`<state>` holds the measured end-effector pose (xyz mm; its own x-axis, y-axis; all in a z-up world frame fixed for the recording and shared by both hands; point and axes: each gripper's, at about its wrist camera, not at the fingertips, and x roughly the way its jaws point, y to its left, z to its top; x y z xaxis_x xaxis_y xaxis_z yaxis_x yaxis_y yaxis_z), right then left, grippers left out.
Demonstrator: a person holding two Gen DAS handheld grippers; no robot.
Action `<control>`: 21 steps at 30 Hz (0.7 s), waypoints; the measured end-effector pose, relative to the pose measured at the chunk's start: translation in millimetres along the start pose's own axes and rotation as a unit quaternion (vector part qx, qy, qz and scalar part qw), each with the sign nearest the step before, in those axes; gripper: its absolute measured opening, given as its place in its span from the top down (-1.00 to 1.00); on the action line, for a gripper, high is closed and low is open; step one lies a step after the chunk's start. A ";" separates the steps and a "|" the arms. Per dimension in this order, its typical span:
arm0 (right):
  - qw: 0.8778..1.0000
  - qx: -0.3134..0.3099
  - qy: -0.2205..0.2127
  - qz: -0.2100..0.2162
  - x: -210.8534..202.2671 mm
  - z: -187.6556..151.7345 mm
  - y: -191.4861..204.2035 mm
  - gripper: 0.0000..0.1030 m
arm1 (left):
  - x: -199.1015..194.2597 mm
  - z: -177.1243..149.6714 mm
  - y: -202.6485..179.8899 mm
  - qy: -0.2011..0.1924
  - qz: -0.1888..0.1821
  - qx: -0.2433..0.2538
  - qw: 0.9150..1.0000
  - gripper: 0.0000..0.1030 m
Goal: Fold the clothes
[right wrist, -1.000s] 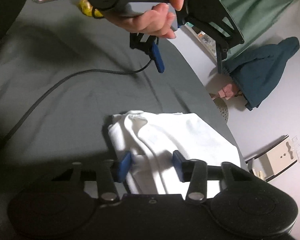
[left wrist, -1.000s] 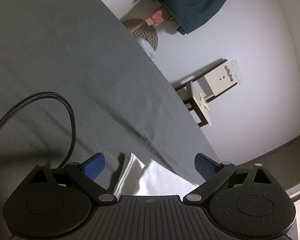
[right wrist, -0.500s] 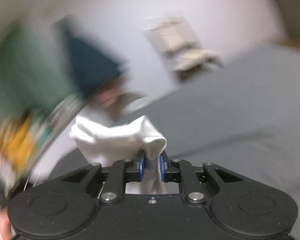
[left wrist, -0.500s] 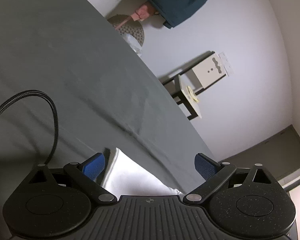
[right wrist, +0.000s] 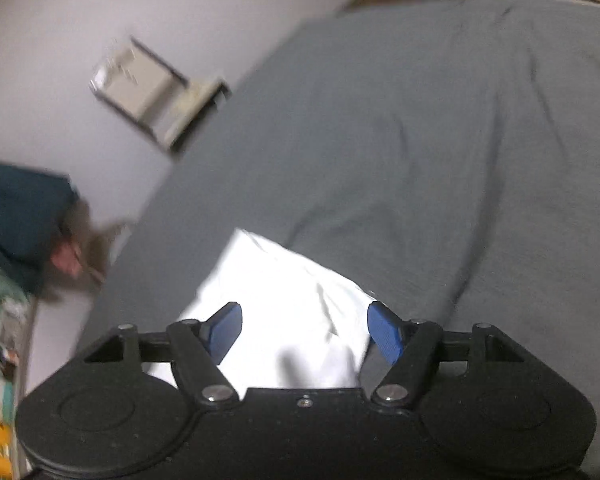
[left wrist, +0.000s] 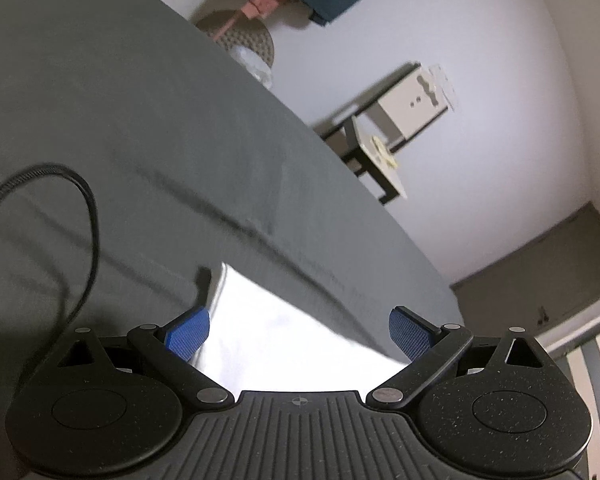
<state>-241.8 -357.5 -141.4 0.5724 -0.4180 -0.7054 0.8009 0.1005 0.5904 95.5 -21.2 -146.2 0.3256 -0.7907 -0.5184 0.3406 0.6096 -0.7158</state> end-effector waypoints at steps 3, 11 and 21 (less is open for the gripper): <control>0.999 -0.010 0.039 0.003 19.9 10.3 -4.3 -0.36 | 8.5 -9.3 -14.3 0.027 -0.021 0.027 0.999 -0.88; 0.992 -0.057 0.095 0.061 53.1 24.4 1.1 -0.05 | 20.6 -29.8 -41.3 0.073 -0.074 0.058 0.993 -0.88; 0.992 -0.044 0.064 0.100 35.0 20.4 -4.2 0.77 | 14.0 -41.3 -56.3 0.089 -0.054 0.088 0.991 -0.88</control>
<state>-228.7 -391.0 -160.6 0.7339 -0.2651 -0.6254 0.6787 0.2498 0.6906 44.5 -69.0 -132.4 0.1239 -0.8400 -0.5282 0.5180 0.5088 -0.6876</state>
